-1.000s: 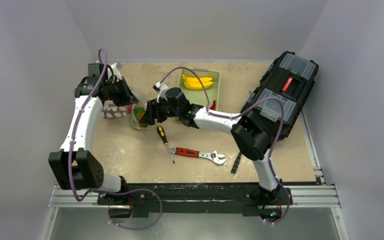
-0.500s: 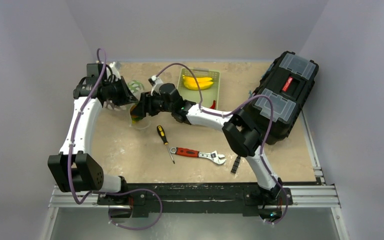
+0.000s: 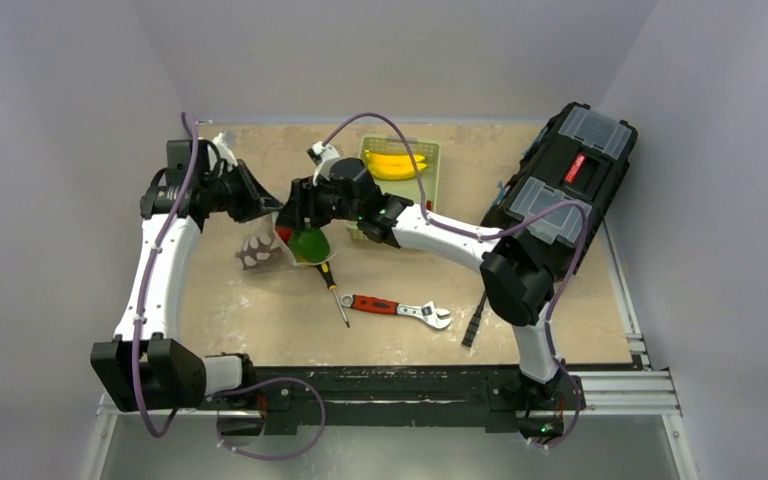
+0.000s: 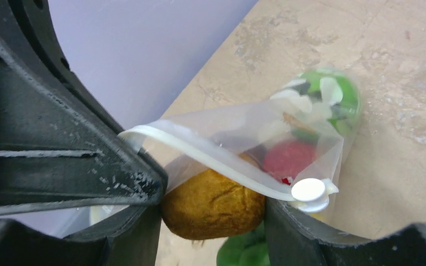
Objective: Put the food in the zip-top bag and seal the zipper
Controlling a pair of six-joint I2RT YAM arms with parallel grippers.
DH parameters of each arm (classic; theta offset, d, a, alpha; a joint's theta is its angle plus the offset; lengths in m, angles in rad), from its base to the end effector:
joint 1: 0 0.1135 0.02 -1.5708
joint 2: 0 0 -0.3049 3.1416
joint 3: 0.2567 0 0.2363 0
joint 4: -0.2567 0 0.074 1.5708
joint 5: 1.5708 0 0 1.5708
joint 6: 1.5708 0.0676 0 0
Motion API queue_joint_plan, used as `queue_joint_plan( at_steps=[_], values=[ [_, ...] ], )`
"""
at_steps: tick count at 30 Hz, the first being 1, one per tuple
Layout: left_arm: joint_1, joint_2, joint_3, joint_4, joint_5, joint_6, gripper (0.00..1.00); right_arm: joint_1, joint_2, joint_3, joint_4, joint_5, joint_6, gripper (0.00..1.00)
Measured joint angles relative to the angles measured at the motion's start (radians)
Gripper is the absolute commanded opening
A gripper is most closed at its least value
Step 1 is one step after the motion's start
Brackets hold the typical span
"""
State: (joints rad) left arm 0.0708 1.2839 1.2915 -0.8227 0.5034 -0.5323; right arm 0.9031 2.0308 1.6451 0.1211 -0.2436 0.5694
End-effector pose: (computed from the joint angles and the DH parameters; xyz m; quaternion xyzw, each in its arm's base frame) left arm 0.2548 -0.0146 0.3707 -0.1796 0.8868 -0.3071 0.2949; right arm 0.3119 0.4219 0.3198 -0.2037 0.7651 0.4765 0.3821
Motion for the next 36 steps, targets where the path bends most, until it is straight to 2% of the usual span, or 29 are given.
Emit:
queue_joint_plan(
  at_steps=[3,6,8,11,15,19,27,31,34,36],
  values=[
    [0.001,-0.046,-0.039,0.017,0.053,-0.100,0.00,0.016,-0.032,-0.017,-0.046,0.019,-0.039,0.19],
    [0.001,-0.114,-0.080,0.043,0.097,-0.213,0.00,0.041,-0.076,-0.031,-0.100,0.048,-0.081,0.35],
    [0.001,-0.171,-0.105,0.059,0.115,-0.286,0.00,0.055,-0.105,-0.031,-0.137,0.067,-0.108,0.53],
    [0.000,-0.223,-0.111,0.061,0.125,-0.351,0.00,0.068,-0.142,-0.030,-0.184,0.095,-0.134,0.74],
    [0.000,-0.241,-0.111,0.057,0.130,-0.393,0.00,0.072,-0.171,-0.018,-0.268,0.125,-0.153,0.85],
    [0.000,-0.241,-0.111,0.043,0.122,-0.401,0.00,0.072,-0.174,0.013,-0.367,0.130,-0.163,0.90],
    [0.000,-0.246,-0.112,0.023,0.100,-0.395,0.00,0.079,-0.285,0.006,-0.534,0.178,-0.136,0.88],
    [0.000,-0.251,-0.116,0.020,0.098,-0.391,0.00,0.084,-0.429,-0.057,-0.579,0.287,-0.069,0.83],
    [0.000,-0.257,-0.130,0.023,0.099,-0.392,0.00,0.084,-0.515,-0.130,-0.580,0.366,0.003,0.71],
    [0.000,-0.259,-0.137,0.028,0.100,-0.392,0.00,0.084,-0.545,-0.182,-0.584,0.415,0.053,0.67]
  ],
)
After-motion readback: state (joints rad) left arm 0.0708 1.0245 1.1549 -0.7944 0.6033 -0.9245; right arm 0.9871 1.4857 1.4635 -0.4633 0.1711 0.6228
